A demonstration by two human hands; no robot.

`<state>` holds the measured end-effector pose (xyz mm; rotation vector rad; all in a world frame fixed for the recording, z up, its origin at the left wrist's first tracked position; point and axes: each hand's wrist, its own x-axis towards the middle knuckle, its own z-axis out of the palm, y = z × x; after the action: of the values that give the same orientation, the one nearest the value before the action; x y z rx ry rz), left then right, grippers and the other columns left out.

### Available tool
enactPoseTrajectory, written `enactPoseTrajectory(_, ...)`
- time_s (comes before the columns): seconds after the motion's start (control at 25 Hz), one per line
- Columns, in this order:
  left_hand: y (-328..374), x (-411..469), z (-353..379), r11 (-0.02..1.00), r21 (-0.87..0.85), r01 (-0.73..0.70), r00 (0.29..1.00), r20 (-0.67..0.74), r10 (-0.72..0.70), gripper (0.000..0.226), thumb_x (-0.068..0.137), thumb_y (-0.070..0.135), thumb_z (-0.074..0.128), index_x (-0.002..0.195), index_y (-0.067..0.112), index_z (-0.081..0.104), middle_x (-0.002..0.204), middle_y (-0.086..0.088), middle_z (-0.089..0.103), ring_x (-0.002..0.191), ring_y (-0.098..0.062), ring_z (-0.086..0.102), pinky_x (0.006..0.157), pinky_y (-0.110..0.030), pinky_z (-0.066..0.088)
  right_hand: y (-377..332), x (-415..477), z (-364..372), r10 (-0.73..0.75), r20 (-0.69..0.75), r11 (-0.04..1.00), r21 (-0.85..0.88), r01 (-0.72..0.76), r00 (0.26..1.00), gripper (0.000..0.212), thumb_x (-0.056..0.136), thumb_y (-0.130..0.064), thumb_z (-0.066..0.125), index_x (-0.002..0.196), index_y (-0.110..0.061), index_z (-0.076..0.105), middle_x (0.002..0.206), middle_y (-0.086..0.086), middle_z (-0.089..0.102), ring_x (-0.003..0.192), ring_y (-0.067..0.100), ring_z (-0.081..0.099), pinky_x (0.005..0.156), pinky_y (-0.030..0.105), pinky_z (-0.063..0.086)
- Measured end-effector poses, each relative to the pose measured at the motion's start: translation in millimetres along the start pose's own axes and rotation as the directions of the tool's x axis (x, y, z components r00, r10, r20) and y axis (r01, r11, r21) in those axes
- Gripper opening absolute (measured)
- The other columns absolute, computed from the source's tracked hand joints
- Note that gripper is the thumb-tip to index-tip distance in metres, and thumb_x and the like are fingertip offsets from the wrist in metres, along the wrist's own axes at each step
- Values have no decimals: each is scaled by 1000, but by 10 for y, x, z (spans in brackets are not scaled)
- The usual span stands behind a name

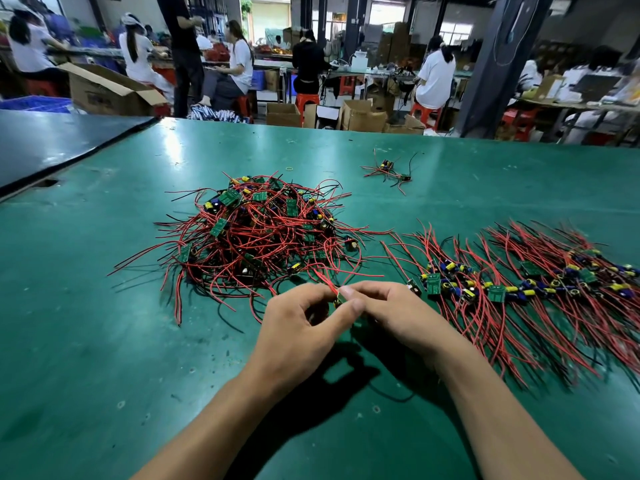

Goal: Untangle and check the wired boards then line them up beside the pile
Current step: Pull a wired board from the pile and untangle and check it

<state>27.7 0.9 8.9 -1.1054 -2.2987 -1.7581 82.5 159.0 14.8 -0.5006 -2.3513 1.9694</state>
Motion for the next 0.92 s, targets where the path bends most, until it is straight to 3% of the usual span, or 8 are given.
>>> enactPoseTrajectory(0.08,56,6,6,993,31,-112,990,-80,114,38,82,38,72,55,26,47,57,8,36,54,-6,35,52,-23,29,-30,-19,-9,-5,54,1000,6,5,999,32,76,-55,74,86,-25,79,81,14,47,74,26,37,68,45,16)
enactPoseTrajectory(0.16,89,16,5,985,41,-169,977,-126,173,33,82,37,72,62,15,59,62,2,45,57,-12,43,53,-29,36,-37,-32,-61,-26,89,997,-74,33,996,43,72,-61,76,81,-19,78,69,11,37,58,22,28,61,41,11)
enactPoseTrajectory(0.24,117,19,-7,982,40,-186,968,-164,190,28,83,36,73,73,11,67,71,3,58,64,-13,56,58,-30,45,-25,-48,-106,-8,188,997,-74,22,982,38,81,-52,75,76,-15,76,65,9,33,54,17,26,55,36,12)
enactPoseTrajectory(0.44,150,37,-39,965,-259,24,974,-210,-81,22,80,35,75,84,16,65,74,-5,71,70,-23,69,67,-39,56,-83,-184,-103,69,501,998,-32,-62,863,27,84,-43,76,80,-17,77,61,13,47,49,10,40,47,21,22)
enactPoseTrajectory(0.56,120,57,-81,937,-334,105,972,-163,-167,29,77,37,76,82,13,61,62,-3,62,54,-18,58,55,-36,50,-100,-160,-99,33,368,999,28,-46,929,19,94,-31,68,86,-16,77,55,-9,47,43,1,39,42,13,30)
enactPoseTrajectory(0.72,24,14,-24,967,-193,167,986,8,-169,24,81,36,77,80,13,67,55,4,49,52,-12,40,50,-29,33,-57,-45,-32,-12,71,1000,16,11,997,52,78,-61,61,98,-16,77,72,-1,50,57,9,39,50,17,27)
enactPoseTrajectory(0.84,-5,12,4,961,-193,198,974,153,-170,17,86,24,74,76,10,69,54,16,53,51,1,45,53,-16,34,-78,-32,7,-11,92,994,106,2,996,53,78,-68,61,100,-24,79,75,6,45,54,8,38,45,17,27)
enactPoseTrajectory(0.92,-10,15,0,944,-234,233,949,269,-167,16,83,19,77,73,9,69,65,22,65,63,8,56,62,-9,39,-59,-33,-15,0,169,982,186,-32,986,54,80,-66,68,105,-20,78,84,10,56,63,13,52,54,21,40)
